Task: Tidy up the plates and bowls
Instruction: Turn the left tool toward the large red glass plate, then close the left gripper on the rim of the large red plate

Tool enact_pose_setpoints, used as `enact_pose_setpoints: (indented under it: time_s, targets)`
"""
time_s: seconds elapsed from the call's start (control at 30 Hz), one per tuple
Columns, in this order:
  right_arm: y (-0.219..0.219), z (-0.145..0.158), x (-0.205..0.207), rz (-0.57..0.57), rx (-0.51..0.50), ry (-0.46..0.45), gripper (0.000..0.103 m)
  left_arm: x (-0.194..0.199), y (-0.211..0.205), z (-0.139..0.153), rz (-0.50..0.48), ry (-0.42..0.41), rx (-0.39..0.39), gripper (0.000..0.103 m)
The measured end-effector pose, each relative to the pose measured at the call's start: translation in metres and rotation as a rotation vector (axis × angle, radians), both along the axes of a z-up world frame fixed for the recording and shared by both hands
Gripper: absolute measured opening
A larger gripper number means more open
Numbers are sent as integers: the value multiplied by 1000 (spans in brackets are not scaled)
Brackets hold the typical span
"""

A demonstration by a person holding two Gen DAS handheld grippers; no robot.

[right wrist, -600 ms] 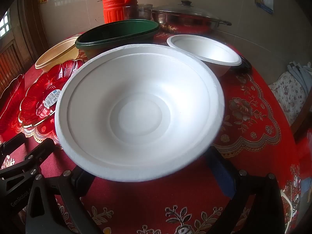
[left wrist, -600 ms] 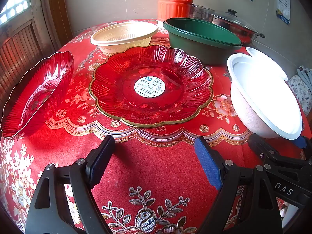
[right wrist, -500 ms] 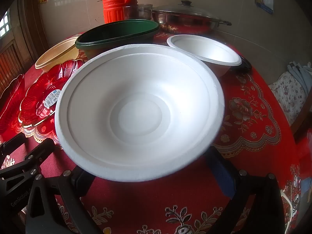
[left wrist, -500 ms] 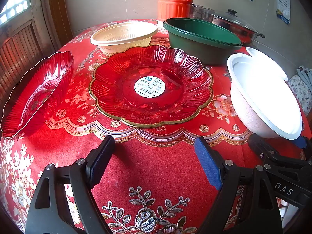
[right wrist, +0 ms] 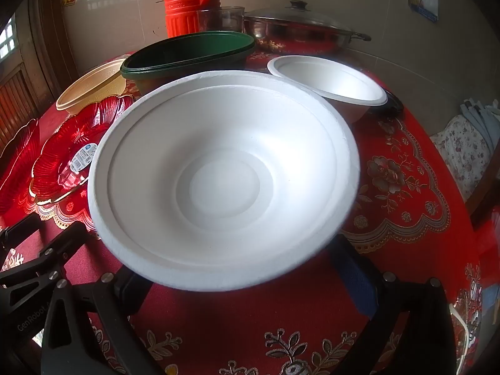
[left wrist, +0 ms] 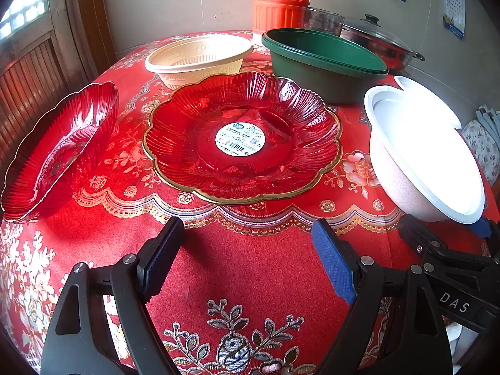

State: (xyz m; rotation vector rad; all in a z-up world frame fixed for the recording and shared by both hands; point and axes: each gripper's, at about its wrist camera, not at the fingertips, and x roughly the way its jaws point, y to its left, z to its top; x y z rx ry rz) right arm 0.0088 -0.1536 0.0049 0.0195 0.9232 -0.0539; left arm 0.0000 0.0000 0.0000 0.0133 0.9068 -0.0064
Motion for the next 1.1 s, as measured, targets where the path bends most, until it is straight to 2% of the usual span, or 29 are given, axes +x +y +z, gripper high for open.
enact_pose_setpoints:
  time_s: [0.17,0.33,0.5,0.57,0.67,0.77,0.93,1.1]
  targets:
    - [-1,0,0,-7,-1,3,103,0,0,0,-1,0,2,85]
    - [2,1,1,12,3,31,103,-7,-1,2,-43,11,4,85]
    - [1,3,-16,28,17,36,102,-17,4,4,-65,26,6,85]
    - [2,7,-25,39,38,23,102,-20,6,2,-66,36,10,85]
    - [11,21,-40,65,-6,-18,102,-30,9,5,-83,50,20,85]
    - [23,40,-52,110,-31,-64,102,-43,18,17,-88,17,19,85]
    - [48,69,-53,192,-29,-113,102,-54,59,53,-28,-57,14,85]
    - [90,93,-39,314,-15,-155,102,-49,132,86,125,-115,17,85]
